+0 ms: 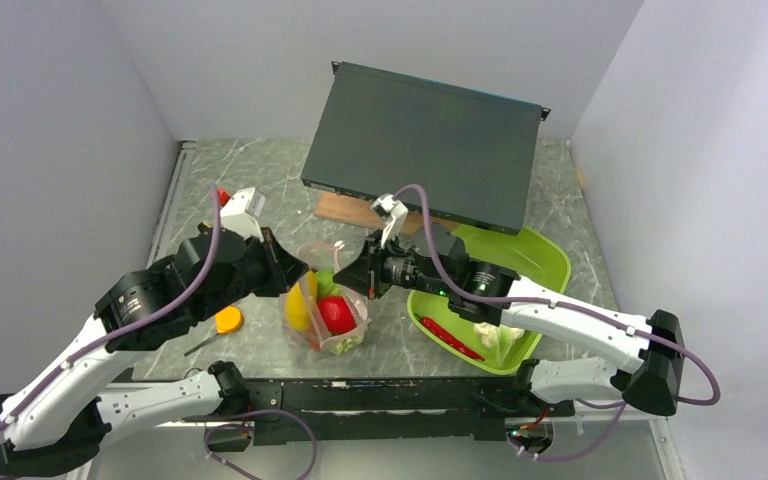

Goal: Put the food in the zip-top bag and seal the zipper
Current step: Adjust the zipper food storage bag at the center of the board.

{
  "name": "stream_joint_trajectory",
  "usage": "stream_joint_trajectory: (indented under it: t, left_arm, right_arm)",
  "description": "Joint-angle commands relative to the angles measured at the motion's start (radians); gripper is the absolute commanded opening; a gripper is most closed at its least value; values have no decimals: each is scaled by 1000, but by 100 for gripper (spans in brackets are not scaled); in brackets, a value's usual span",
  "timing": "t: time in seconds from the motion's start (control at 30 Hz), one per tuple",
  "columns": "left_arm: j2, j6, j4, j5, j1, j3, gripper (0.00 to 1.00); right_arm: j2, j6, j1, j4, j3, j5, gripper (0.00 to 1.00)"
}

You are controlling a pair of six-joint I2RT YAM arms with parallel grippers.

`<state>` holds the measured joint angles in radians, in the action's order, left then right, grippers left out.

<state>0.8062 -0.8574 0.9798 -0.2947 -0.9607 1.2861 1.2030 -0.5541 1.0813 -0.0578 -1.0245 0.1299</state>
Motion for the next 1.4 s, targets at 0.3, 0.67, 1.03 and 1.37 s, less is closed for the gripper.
stream_joint_trajectory:
  t: [0.3,0.67,1.03,1.37]
  left_arm:
    - [19,204,-138,101,0,-56,2]
    - [-28,326,-259,216,0,-144,67]
    - [109,488,-121,147,-3,-66,85]
    - [144,484,-93,-25,-6,-54,21]
  right_arm:
    - [-16,-370,56,177,-13,-226,0]
    - [4,-396,68,170,-35,-300,0]
    - [18,-442,73,154,-62,-339,0]
    - [30,-368,75,148,-80,-321,0]
